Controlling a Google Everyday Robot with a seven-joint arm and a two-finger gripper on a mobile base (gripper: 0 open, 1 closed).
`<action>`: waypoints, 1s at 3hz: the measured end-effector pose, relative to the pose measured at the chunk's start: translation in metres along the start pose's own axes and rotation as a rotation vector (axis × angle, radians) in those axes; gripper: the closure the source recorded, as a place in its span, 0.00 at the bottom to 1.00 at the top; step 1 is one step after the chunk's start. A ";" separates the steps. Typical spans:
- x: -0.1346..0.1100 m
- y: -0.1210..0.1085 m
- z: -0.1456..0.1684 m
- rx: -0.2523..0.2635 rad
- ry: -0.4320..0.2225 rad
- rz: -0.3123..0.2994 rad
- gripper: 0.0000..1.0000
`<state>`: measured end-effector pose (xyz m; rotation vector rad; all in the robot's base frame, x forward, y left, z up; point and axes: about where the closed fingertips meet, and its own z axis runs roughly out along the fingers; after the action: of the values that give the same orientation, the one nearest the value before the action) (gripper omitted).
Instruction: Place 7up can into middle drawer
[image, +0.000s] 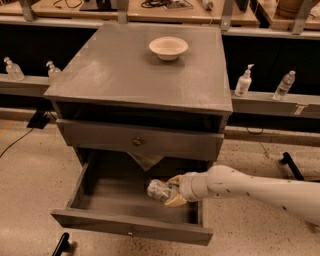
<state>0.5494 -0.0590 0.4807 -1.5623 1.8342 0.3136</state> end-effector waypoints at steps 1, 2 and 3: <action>0.000 0.001 0.032 -0.064 0.054 -0.038 1.00; -0.002 0.002 0.054 -0.135 0.048 -0.046 1.00; 0.000 0.001 0.065 -0.176 0.036 -0.031 1.00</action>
Offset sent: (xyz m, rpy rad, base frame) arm 0.0271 0.0467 -0.0495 -0.0278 0.1355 0.1730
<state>0.5713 -0.0208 0.4329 -1.7241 1.8497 0.4458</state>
